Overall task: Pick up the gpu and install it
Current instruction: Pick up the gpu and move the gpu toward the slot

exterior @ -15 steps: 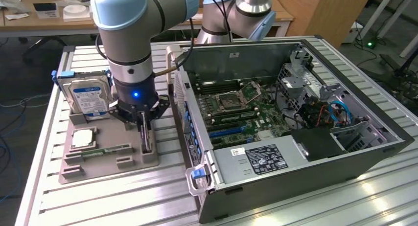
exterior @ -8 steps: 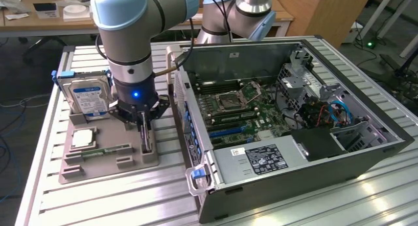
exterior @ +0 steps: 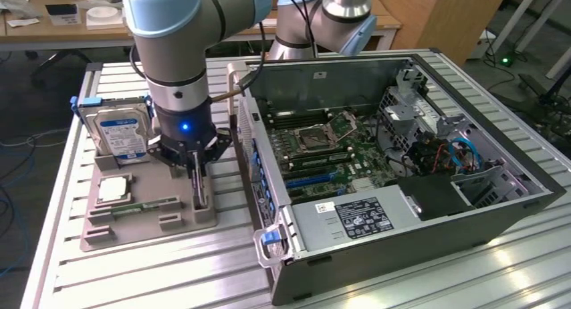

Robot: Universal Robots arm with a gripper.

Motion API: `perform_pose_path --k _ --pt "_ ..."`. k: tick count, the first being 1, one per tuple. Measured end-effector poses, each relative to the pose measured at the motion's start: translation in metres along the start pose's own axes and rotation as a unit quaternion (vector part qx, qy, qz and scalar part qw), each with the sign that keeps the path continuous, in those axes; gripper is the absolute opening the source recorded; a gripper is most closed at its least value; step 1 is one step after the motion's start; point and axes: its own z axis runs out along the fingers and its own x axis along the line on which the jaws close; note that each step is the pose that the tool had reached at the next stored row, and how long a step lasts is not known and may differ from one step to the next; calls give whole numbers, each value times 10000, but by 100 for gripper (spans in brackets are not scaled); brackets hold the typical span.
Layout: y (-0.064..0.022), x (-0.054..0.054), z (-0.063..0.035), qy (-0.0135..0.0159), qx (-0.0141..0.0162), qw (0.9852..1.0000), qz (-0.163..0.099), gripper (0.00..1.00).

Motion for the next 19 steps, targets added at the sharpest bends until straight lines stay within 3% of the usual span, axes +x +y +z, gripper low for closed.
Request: perform_pose_path --k 4,19 --pt "4 -1 -142 0 -1 10000 0 28" --pt "27 -12 -826 0 -1 10000 0 28"
